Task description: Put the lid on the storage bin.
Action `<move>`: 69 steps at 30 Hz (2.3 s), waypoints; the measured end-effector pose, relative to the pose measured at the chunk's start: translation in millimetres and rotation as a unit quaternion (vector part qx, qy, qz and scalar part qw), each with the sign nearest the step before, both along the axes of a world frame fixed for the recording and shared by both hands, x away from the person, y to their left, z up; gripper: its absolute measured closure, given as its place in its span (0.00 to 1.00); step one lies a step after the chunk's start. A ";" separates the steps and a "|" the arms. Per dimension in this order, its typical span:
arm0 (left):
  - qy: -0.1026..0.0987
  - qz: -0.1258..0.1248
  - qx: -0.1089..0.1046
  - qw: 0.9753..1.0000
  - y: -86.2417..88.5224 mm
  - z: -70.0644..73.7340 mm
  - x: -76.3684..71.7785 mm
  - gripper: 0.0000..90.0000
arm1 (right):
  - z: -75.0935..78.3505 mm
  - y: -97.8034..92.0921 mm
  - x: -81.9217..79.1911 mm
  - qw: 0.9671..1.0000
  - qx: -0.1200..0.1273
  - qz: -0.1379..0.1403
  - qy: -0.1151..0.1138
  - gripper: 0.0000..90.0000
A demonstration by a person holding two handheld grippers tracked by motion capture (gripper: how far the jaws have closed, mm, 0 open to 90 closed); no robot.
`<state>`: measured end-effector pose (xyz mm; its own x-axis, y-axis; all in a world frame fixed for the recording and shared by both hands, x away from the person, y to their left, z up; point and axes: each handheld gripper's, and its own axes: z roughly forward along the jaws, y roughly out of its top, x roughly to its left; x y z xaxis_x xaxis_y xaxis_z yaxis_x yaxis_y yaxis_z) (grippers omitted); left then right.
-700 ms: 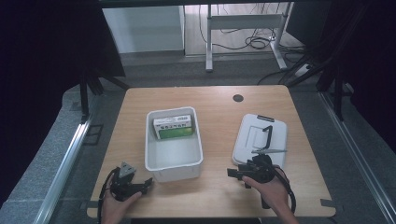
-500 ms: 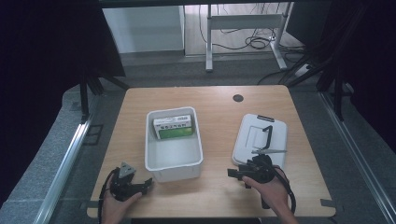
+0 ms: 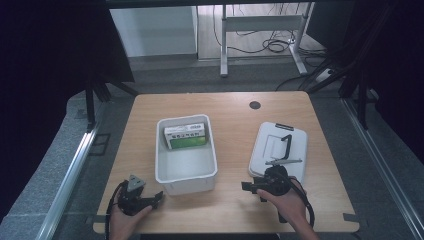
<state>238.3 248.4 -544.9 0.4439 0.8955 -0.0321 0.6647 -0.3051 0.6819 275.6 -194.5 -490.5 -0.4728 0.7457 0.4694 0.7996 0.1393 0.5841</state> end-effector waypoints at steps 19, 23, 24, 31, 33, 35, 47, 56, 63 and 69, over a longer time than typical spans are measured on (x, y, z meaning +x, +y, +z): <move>0.000 0.002 0.000 1.000 -0.1 0.1 -1.1 0.14 | 5.0 5.3 0.9 1.000 0.002 0.006 -0.004 0.40; 0.000 0.002 0.000 1.000 -0.2 0.1 -1.0 0.14 | 10.2 3.1 1.0 1.000 0.008 0.004 -0.011 0.40; 0.000 0.002 0.000 1.000 -0.1 0.1 -1.0 0.14 | 10.9 3.2 1.5 1.000 0.008 0.003 -0.010 0.40; 0.000 0.002 0.000 1.000 -0.2 0.0 -1.0 0.14 | 18.8 9.3 7.4 1.000 0.012 0.006 -0.017 0.40; 0.000 0.002 0.000 1.000 -0.2 0.0 -1.0 0.14 | 20.7 11.9 8.8 1.000 0.010 0.009 -0.015 0.40; 0.000 0.002 0.000 1.000 -0.2 0.0 -1.1 0.14 | 21.6 13.9 10.4 1.000 0.007 0.009 -0.015 0.40; 0.000 0.001 0.000 1.000 -0.1 0.0 -1.1 0.14 | 39.3 10.6 21.4 1.000 0.017 -0.008 -0.015 0.42; -0.001 0.003 -0.003 1.000 -0.4 -0.2 -1.1 0.14 | 53.4 8.1 29.7 1.000 0.018 -0.011 -0.018 0.43; -0.002 0.001 -0.001 1.000 -0.2 -0.1 -1.0 0.14 | 62.6 2.5 37.7 1.000 0.011 -0.019 -0.017 0.44; -0.001 0.001 0.000 1.000 -0.1 0.0 -1.0 0.14 | 75.1 -7.6 48.0 0.999 0.005 -0.036 -0.010 0.47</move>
<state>237.3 248.3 -545.0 0.4426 0.8962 -0.0317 0.6634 -0.3035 0.6840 323.6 -202.1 -415.4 -0.4279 0.7733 0.4679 0.7954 0.0764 0.6013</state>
